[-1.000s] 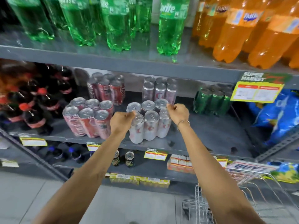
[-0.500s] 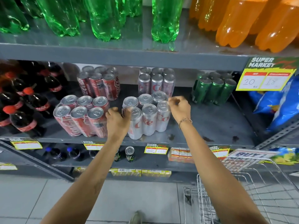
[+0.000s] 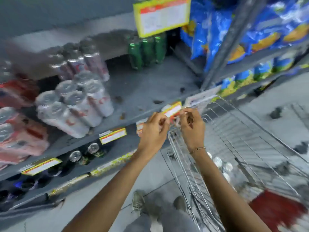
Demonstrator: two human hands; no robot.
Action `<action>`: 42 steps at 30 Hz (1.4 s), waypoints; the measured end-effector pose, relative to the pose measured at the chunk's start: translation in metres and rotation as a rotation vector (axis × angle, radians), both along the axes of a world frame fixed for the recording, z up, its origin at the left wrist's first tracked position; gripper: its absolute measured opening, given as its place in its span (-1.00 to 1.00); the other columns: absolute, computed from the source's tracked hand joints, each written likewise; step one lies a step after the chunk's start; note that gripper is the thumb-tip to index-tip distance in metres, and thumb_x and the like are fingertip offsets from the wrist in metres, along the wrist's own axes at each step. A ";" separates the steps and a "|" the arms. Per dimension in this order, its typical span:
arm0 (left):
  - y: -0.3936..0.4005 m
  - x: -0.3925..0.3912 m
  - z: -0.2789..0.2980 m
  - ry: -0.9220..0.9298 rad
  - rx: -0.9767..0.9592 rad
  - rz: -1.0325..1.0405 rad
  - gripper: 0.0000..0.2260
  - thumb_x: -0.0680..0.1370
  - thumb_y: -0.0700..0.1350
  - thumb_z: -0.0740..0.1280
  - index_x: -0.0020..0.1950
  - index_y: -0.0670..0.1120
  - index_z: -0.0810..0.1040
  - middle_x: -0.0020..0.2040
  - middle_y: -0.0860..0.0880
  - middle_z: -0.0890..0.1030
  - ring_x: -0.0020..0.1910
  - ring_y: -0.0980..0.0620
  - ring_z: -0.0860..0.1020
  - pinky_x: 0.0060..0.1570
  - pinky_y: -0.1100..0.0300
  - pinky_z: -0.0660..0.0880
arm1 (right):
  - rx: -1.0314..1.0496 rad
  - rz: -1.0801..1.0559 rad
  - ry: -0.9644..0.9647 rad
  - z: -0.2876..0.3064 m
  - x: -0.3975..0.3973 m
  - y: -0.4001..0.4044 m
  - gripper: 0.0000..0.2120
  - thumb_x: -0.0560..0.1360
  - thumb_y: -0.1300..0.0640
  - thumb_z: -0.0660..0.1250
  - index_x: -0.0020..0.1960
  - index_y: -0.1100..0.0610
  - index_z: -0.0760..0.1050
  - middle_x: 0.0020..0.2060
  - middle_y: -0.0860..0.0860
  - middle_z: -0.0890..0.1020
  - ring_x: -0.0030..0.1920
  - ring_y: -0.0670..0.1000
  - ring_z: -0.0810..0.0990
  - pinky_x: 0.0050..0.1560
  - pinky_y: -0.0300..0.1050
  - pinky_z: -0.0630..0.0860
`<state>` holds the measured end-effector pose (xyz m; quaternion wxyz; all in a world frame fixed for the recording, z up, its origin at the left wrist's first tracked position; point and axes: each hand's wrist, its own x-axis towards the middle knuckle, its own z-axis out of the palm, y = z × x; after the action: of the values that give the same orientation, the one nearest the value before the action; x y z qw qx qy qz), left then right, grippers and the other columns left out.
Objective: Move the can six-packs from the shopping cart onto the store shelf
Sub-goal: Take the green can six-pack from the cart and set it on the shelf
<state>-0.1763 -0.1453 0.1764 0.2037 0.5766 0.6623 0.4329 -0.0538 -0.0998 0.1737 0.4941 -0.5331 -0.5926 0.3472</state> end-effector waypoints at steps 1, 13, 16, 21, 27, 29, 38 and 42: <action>0.006 0.025 -0.011 -0.012 -0.065 -0.078 -0.90 0.54 -0.21 0.30 -0.06 -0.21 0.57 -0.11 -0.16 0.63 -0.19 0.01 0.54 -0.10 0.25 0.44 | -0.038 -0.070 -0.023 -0.009 0.032 -0.002 -0.94 0.49 0.10 0.27 -0.13 -0.05 0.48 -0.36 0.01 0.54 -0.39 -0.05 0.48 -0.34 -0.24 0.42; 0.041 0.218 -0.155 0.385 -0.729 -0.496 -0.70 0.56 -0.12 0.23 0.25 -0.22 0.40 0.24 -0.20 0.48 0.25 -0.18 0.44 0.22 -0.07 0.43 | -0.830 -0.390 -0.312 -0.177 0.282 -0.044 -0.81 0.51 0.20 0.21 -0.04 0.29 0.56 -0.05 0.28 0.65 -0.06 0.22 0.61 0.04 0.08 0.53; 0.056 0.231 -0.187 0.502 -0.981 -0.493 -0.58 0.57 -0.12 0.20 0.39 -0.27 0.33 0.38 -0.27 0.40 0.37 -0.25 0.35 0.36 -0.08 0.34 | -0.955 -0.333 -0.328 -0.209 0.291 -0.045 -0.74 0.54 0.13 0.19 -0.08 0.27 0.59 -0.06 0.31 0.64 0.02 0.25 0.58 0.08 0.01 0.46; 0.071 0.246 -0.214 0.315 -1.341 -0.396 -0.40 0.60 0.00 0.20 0.53 -0.22 0.08 0.53 -0.27 0.20 0.46 -0.25 0.26 0.41 -0.02 0.32 | -1.139 -0.151 -0.162 -0.240 0.295 -0.040 -0.64 0.58 0.08 0.12 0.13 0.35 0.47 0.11 0.32 0.56 0.13 0.27 0.51 0.13 0.02 0.44; 0.071 0.247 -0.227 -0.015 -1.343 -0.114 -0.49 0.57 -0.13 0.29 0.47 -0.24 0.24 0.43 -0.25 0.37 0.39 -0.20 0.38 0.38 0.00 0.35 | -1.154 -0.288 -0.056 -0.247 0.289 -0.040 -0.71 0.59 0.12 0.15 0.06 0.35 0.45 -0.07 0.17 0.56 -0.29 -0.09 0.46 -0.32 -0.36 0.44; 0.072 0.243 -0.226 -0.076 -1.356 -0.083 -0.52 0.55 -0.15 0.33 0.42 -0.25 0.31 0.41 -0.24 0.41 0.37 -0.20 0.40 0.38 -0.03 0.35 | -1.155 -0.301 -0.081 -0.245 0.286 -0.037 -0.71 0.57 0.11 0.17 0.04 0.36 0.46 -0.14 0.14 0.52 -0.32 -0.09 0.44 -0.51 -0.40 0.35; 0.080 0.229 -0.180 -0.243 -1.176 0.160 -0.48 0.47 0.02 0.42 0.29 -0.26 0.40 0.28 -0.25 0.52 0.22 -0.22 0.53 0.21 0.01 0.51 | -0.967 -0.372 -0.210 -0.194 0.276 -0.008 -0.64 0.53 -0.01 0.17 -0.27 0.24 0.46 -0.24 0.20 0.59 -0.26 0.10 0.52 -0.13 0.04 0.54; 0.084 0.198 -0.130 -0.331 -1.003 0.223 -0.47 0.41 0.12 0.45 0.21 -0.22 0.49 0.21 -0.19 0.57 0.11 -0.19 0.57 -0.05 0.07 0.50 | -0.791 -0.350 -0.163 -0.138 0.256 0.016 -0.70 0.49 -0.02 0.18 -0.26 0.17 0.47 -0.29 0.10 0.56 -0.29 0.05 0.47 -0.28 -0.14 0.39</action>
<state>0.0222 -0.0608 0.0463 0.5087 0.2586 0.8039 0.1676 0.2022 -0.0834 0.0357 0.2550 -0.7992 -0.3518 0.4153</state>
